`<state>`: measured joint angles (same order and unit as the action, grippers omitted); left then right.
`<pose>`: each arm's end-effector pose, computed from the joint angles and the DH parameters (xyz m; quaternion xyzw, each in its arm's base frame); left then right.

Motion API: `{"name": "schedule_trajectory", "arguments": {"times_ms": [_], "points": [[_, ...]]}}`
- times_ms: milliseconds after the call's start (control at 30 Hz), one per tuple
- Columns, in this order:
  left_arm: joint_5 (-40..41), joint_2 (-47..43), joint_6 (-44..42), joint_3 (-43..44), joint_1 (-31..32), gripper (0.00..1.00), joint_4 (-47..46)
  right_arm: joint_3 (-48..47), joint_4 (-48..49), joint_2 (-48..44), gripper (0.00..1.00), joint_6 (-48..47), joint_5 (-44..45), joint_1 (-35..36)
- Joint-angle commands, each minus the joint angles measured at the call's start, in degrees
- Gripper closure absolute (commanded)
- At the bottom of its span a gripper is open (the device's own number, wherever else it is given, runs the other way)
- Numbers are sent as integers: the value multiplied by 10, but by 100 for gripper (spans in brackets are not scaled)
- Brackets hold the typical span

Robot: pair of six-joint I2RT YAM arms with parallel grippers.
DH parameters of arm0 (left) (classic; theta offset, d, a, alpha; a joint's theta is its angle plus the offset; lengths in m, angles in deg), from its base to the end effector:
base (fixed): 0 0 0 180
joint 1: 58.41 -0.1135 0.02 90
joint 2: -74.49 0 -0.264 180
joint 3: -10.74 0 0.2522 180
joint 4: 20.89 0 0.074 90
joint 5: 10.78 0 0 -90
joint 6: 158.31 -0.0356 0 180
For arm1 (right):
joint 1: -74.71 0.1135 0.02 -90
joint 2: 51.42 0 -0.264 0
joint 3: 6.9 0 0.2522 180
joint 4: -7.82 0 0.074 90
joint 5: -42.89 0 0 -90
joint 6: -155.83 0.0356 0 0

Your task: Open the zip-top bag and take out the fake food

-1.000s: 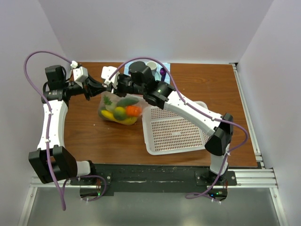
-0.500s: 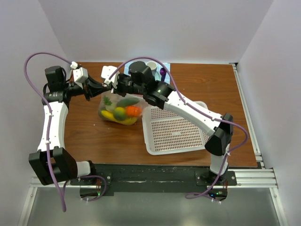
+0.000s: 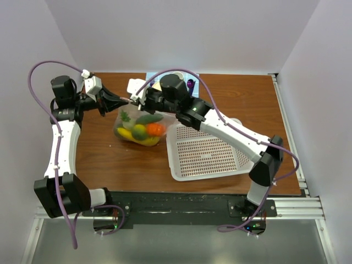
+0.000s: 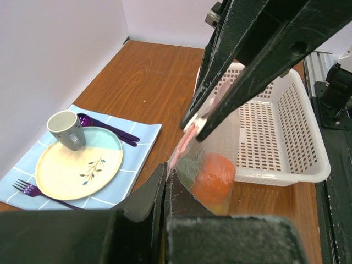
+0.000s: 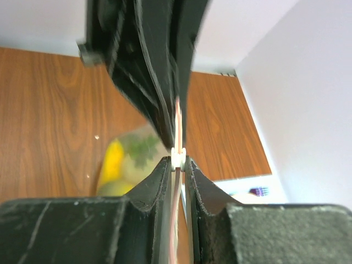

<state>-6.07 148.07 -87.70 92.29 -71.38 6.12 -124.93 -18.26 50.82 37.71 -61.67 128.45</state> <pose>0.2690 0.0255 0.3766 0.4261 0.5760 -0.4108 0.5637 0.2444 0.3483 0.4208 -0.5602 0.5221 0.2358 0.5983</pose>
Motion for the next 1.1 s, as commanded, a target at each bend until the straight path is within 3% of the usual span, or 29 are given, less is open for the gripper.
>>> {"name": "schedule_trajectory", "arguments": {"times_ms": [0,200,433,633,733,867,900,1000,1067], "points": [[-123,-21,67,11,-10,100,-82,62,20,-69,95,3,24,-41],[-123,-20,124,23,-37,100,-154,146,34,-117,95,12,40,-79],[-123,44,152,102,-119,100,-176,231,51,-150,94,16,67,-87],[-123,47,223,75,-137,100,-271,246,55,-144,93,17,72,-87],[-123,26,175,37,-126,100,-231,239,62,-136,82,25,69,-87],[-123,-21,194,-60,-101,100,-277,224,65,-125,47,81,49,-86],[-123,-32,233,-81,-94,100,-301,221,68,-128,44,93,45,-83],[-123,-72,263,-149,-87,100,-353,227,97,-142,44,133,51,-72],[-123,-81,273,-156,-86,100,-352,230,111,-151,55,181,48,-69]]}}
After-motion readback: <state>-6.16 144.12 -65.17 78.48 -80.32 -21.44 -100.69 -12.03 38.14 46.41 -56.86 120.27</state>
